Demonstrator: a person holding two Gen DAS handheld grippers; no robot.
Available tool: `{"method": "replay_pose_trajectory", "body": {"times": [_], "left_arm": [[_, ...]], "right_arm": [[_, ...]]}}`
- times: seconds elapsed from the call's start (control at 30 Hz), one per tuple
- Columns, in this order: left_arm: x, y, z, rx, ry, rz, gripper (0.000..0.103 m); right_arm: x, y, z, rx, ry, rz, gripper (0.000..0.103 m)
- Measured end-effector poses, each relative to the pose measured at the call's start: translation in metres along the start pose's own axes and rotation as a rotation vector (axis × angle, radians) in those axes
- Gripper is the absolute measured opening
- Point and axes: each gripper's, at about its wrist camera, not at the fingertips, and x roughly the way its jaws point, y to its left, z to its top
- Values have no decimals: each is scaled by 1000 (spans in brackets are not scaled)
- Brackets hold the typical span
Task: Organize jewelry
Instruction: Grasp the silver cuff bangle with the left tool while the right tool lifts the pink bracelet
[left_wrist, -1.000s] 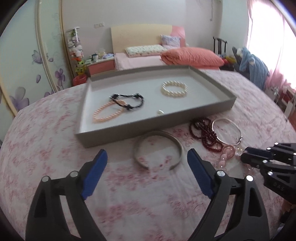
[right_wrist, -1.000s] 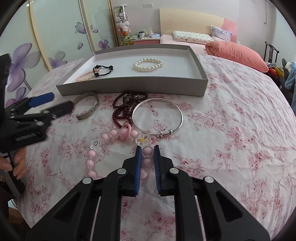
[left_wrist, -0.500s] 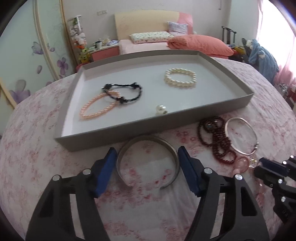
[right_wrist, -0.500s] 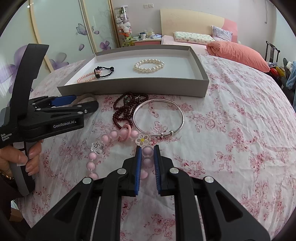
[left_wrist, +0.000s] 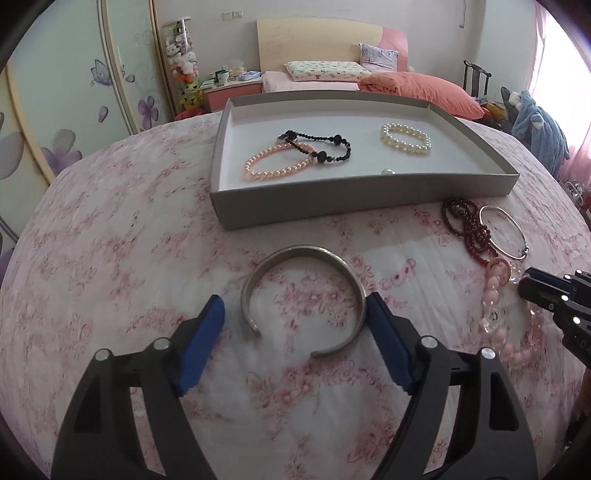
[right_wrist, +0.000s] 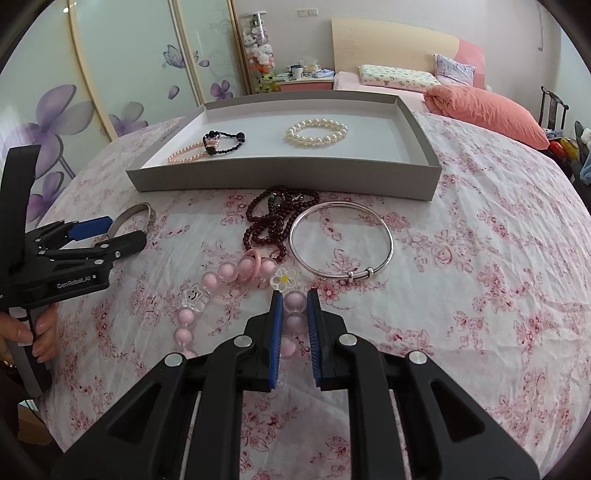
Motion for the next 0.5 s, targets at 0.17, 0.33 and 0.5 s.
{"method": "replay_pose_trajectory", "body": {"times": [0.17, 0.33, 0.5], "left_arm": [[0, 0, -1, 0, -1, 1, 78], [1, -1, 2, -4, 0, 4, 78], [2, -2, 3, -5, 0, 1, 76]], "right_arm": [[-1, -1, -1, -2, 1, -1, 15], [-1, 0, -2, -4, 0, -1, 15], [-1, 0, -2, -2, -1, 0, 15]]}}
